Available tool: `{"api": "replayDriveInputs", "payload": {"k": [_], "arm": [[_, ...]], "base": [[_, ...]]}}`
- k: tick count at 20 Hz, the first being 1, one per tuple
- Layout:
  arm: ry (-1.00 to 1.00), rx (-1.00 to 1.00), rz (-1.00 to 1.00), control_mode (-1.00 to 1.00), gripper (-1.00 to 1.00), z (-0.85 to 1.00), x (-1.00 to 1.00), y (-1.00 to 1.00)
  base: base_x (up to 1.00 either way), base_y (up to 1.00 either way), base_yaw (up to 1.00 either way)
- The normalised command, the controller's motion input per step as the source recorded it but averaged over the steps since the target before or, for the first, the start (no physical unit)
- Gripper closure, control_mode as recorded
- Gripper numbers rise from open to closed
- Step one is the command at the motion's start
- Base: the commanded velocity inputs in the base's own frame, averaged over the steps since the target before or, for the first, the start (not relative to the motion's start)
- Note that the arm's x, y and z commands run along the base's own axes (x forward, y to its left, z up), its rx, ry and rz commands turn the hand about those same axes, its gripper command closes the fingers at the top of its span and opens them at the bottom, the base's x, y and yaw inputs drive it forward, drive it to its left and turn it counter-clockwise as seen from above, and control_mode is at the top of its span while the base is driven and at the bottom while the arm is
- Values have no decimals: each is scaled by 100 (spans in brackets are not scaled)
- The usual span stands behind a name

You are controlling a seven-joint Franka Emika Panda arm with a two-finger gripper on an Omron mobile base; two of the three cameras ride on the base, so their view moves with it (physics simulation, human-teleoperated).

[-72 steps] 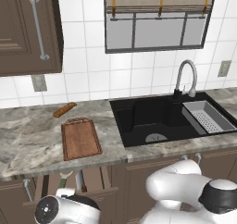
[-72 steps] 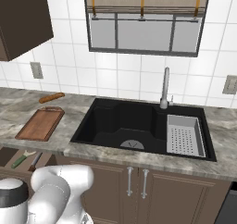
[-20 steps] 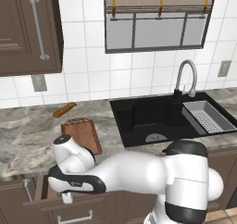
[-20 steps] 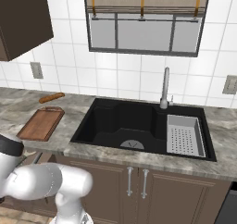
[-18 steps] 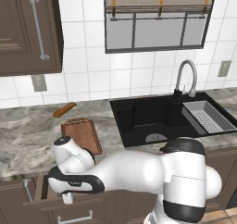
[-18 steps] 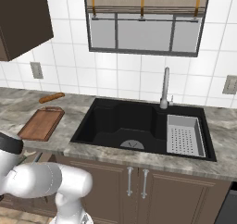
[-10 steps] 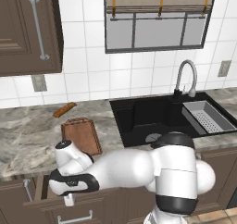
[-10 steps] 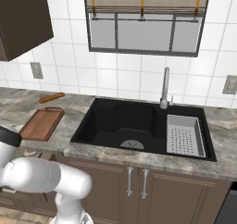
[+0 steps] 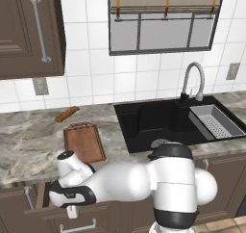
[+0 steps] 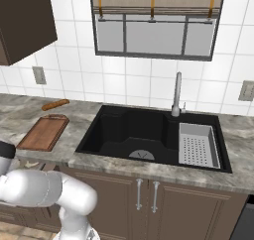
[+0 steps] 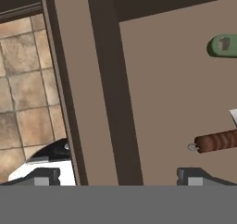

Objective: Open the drawer on the left and place the cutting tools on the cutting board.

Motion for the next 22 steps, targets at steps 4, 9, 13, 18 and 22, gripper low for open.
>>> {"api": "replayDriveInputs", "payload": {"k": [4, 9, 13, 18, 22], "arm": [[2, 0, 2, -100, -100, -21, -20, 0], [3, 0, 1, -100, -100, -14, -31, 0], [6, 0, 0, -100, -100, -1, -42, 0], [10, 0, 0, -100, -100, 0, -45, 0], [10, 0, 0, -100, -100, 0, -46, 0]], "base": [[0, 0, 0], [0, 0, 0], [0, 0, 0], [0, 0, 0], [0, 0, 0]]}}
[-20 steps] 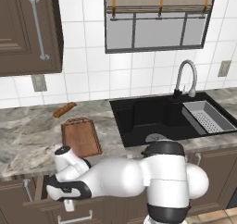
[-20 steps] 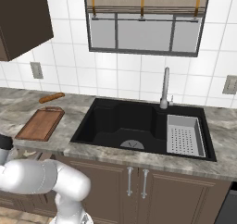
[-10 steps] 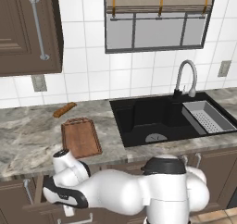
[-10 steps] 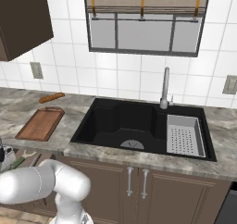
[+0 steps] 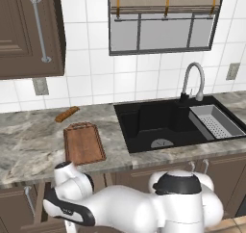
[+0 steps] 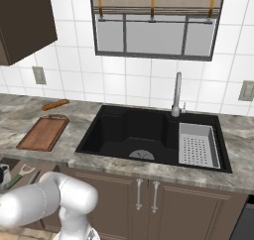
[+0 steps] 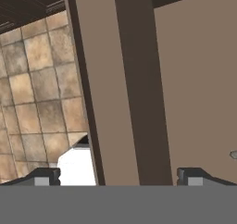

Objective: Open the drawer on the left and place the cutting tools on the cutting board.

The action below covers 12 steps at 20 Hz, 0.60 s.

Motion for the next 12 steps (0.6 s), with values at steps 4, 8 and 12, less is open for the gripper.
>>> {"api": "replayDriveInputs", "payload": {"k": [4, 8, 12], "arm": [[10, 0, 0, -100, -100, -1, -43, 0], [10, 0, 0, -100, -100, -3, -41, 0], [9, 0, 0, -100, -100, -1, -37, 0]], "base": [[0, 0, 0], [0, 0, 0], [0, 0, 0]]}}
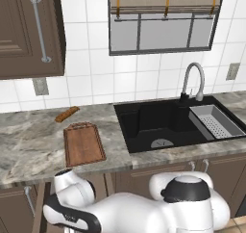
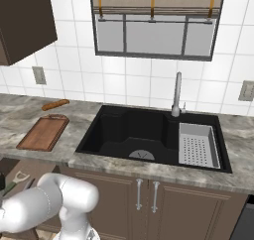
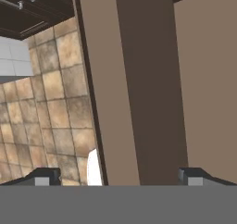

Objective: Open the drawer on the left and place the cutting tools on the cutting board.

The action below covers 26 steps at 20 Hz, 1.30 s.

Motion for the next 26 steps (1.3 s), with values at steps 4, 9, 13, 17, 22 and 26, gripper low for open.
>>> {"api": "replayDriveInputs", "payload": {"k": [4, 9, 13, 17, 22, 26], "arm": [[8, 0, 1, -100, -100, 0, -31, 0], [1, 0, 0, -100, -100, 17, -4, -6], [0, 0, 0, -100, -100, 42, 0, -32], [0, -1, 0, -100, -100, 46, 0, -45], [0, 0, 0, -100, -100, 46, 0, -37], [-1, 0, 0, -100, -100, 39, 3, -18]], "base": [[0, 0, 0], [0, 0, 0], [0, 0, 0], [0, 0, 0], [0, 0, 0], [0, 0, 0]]}}
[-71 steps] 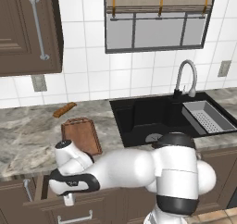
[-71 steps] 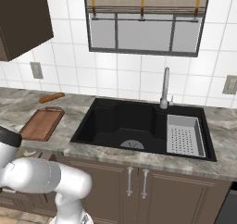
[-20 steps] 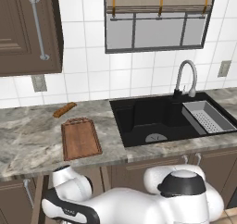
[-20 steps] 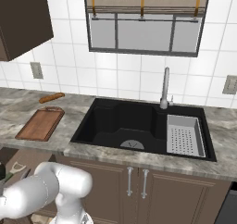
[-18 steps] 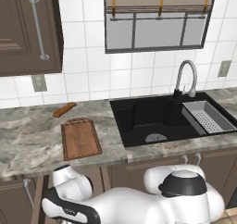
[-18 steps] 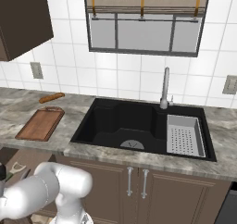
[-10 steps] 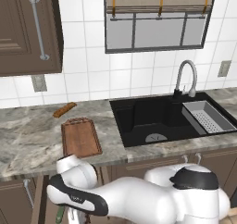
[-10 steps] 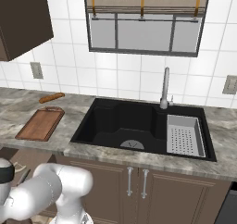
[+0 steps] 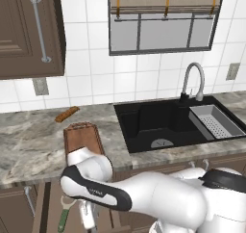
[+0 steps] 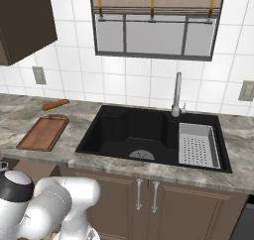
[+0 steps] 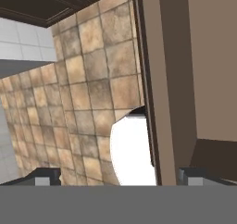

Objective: Open the drawer on the left and place the cutting tools on the cutting board.

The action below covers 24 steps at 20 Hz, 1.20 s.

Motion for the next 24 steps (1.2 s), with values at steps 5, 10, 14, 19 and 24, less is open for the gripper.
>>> {"api": "replayDriveInputs", "payload": {"k": [5, 10, 14, 19, 24], "arm": [[-6, 0, -3, -100, -100, 11, 9, 0], [-1, 0, -6, -100, -100, 0, 20, 0], [3, 0, -2, -100, -100, 0, 21, -6], [8, 0, -11, -100, -100, 0, 12, -8], [8, -3, -21, -100, -100, 0, 4, 0]], "base": [[0, 0, 0], [0, 0, 0], [0, 0, 0], [0, 0, 0], [0, 0, 0]]}}
